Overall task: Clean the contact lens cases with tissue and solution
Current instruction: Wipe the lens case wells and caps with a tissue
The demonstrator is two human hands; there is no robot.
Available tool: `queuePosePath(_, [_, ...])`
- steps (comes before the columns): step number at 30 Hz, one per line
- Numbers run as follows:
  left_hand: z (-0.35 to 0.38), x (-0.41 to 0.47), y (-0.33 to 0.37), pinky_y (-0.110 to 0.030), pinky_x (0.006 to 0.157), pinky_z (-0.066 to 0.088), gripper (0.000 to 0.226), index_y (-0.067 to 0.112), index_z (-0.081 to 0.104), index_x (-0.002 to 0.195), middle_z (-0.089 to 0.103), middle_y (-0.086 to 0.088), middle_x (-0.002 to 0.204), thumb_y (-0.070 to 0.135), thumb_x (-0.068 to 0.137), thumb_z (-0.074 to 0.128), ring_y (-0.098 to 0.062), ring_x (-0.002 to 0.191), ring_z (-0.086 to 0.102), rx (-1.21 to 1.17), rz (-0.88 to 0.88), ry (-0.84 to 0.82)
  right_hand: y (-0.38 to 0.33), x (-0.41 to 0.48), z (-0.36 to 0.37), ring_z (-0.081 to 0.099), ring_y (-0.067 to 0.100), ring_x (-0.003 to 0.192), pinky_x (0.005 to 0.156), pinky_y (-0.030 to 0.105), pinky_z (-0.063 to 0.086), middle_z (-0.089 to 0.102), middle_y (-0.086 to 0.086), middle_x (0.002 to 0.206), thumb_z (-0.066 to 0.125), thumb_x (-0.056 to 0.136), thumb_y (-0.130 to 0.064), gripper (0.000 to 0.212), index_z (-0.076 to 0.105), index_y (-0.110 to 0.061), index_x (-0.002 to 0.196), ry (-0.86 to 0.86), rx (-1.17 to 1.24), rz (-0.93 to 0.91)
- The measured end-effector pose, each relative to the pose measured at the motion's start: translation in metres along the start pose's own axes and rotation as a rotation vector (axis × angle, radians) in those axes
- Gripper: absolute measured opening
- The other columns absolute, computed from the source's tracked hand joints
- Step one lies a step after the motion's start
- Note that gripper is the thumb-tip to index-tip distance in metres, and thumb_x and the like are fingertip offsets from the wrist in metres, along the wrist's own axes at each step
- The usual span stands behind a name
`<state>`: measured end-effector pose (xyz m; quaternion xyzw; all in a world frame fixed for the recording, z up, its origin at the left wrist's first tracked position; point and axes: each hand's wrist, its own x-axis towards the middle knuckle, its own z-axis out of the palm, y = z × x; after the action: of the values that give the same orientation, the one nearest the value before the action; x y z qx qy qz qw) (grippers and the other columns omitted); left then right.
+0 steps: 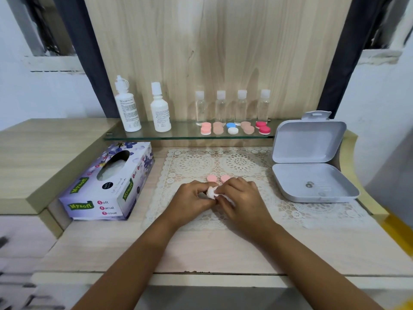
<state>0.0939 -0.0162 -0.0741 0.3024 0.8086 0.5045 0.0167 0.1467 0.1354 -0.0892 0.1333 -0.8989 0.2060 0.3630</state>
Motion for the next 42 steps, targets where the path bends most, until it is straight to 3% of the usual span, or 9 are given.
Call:
queuePosePath(3, [0.0,-0.001,0.001,-0.004,0.068,0.038,0.039,0.025,0.072,0.098,0.062,0.019,0.086,-0.004,0.073,0.067,0.012,0.074,0.055,0.017,-0.01,-0.01,0.0,0.0,0.0,0.051,0.016,0.077,0.063,0.032,0.033,0.058,-0.008,0.082,0.065,0.078,-0.014,0.011,0.063,-0.021,0.086,0.016,-0.009,-0.048])
queuePosePath(8, [-0.001,0.001,-0.002,-0.012,0.073,0.042,0.041,0.049,0.066,0.091,0.065,0.011,0.083,0.014,0.073,0.078,0.004,0.077,0.059,0.005,0.017,0.023,0.009,-0.002,-0.005,0.051,0.014,0.08,0.066,0.028,0.029,0.057,-0.008,0.085,0.054,0.081,-0.022,0.008,0.061,-0.021,0.085,-0.02,-0.017,0.069])
queuePosePath(12, [0.0,0.002,-0.004,-0.013,0.075,0.044,0.039,0.048,0.066,0.093,0.068,0.007,0.088,0.018,0.072,0.08,0.001,0.079,0.061,0.002,0.013,0.033,0.02,0.0,-0.004,0.057,0.02,0.078,0.065,0.037,0.044,0.06,-0.003,0.084,0.05,0.08,-0.025,0.016,0.063,-0.016,0.083,-0.008,0.046,0.174])
queuePosePath(18, [0.0,0.003,-0.008,-0.01,0.074,0.042,0.035,0.033,0.07,0.104,0.069,0.002,0.09,0.02,0.072,0.079,0.003,0.079,0.06,-0.009,-0.012,0.029,0.024,0.001,-0.008,0.059,0.024,0.076,0.06,0.02,0.03,0.062,0.007,0.084,0.059,0.079,-0.01,0.011,0.067,-0.005,0.087,0.052,0.083,0.349])
queuePosePath(22, [0.0,0.003,-0.006,-0.02,0.076,0.047,0.037,0.047,0.065,0.097,0.07,-0.005,0.093,0.02,0.075,0.077,-0.009,0.083,0.062,-0.047,0.029,0.045,0.023,0.005,-0.013,0.06,0.019,0.079,0.064,0.02,0.035,0.066,0.004,0.084,0.061,0.086,-0.011,0.007,0.065,-0.007,0.089,0.083,0.187,0.463])
queuePosePath(25, [0.001,0.003,-0.007,-0.025,0.075,0.047,0.04,0.054,0.065,0.096,0.067,-0.012,0.088,0.021,0.076,0.076,-0.019,0.077,0.058,-0.04,0.042,0.047,0.015,0.007,-0.017,0.062,0.008,0.063,0.056,0.013,0.042,0.067,-0.001,0.074,0.058,0.09,-0.02,0.005,0.063,-0.018,0.092,0.003,0.427,0.54])
queuePosePath(32, [0.001,0.005,-0.009,-0.02,0.076,0.046,0.034,0.04,0.067,0.103,0.068,-0.005,0.086,0.02,0.076,0.076,-0.006,0.075,0.056,-0.086,0.02,0.016,0.013,0.01,-0.017,0.059,-0.012,0.064,0.061,0.003,0.04,0.065,-0.011,0.074,0.061,0.086,-0.009,0.015,0.065,-0.019,0.097,-0.105,0.5,0.541])
queuePosePath(39, [0.003,0.009,-0.014,-0.017,0.088,0.044,0.036,0.026,0.06,0.123,0.067,0.009,0.102,0.035,0.088,0.061,-0.001,0.094,0.059,0.105,-0.083,0.061,0.013,0.006,-0.016,0.059,0.001,0.078,0.071,0.003,0.04,0.066,-0.011,0.088,0.065,0.083,-0.007,0.018,0.07,-0.015,0.099,-0.087,0.381,0.428])
queuePosePath(42, [0.004,0.009,-0.017,-0.031,0.101,0.041,0.038,0.024,0.062,0.121,0.062,0.008,0.108,0.037,0.085,0.063,-0.007,0.105,0.056,0.204,-0.075,0.046,0.014,0.005,-0.015,0.06,0.007,0.082,0.071,0.007,0.04,0.068,-0.002,0.091,0.063,0.083,-0.006,0.018,0.071,-0.013,0.097,-0.111,0.32,0.375])
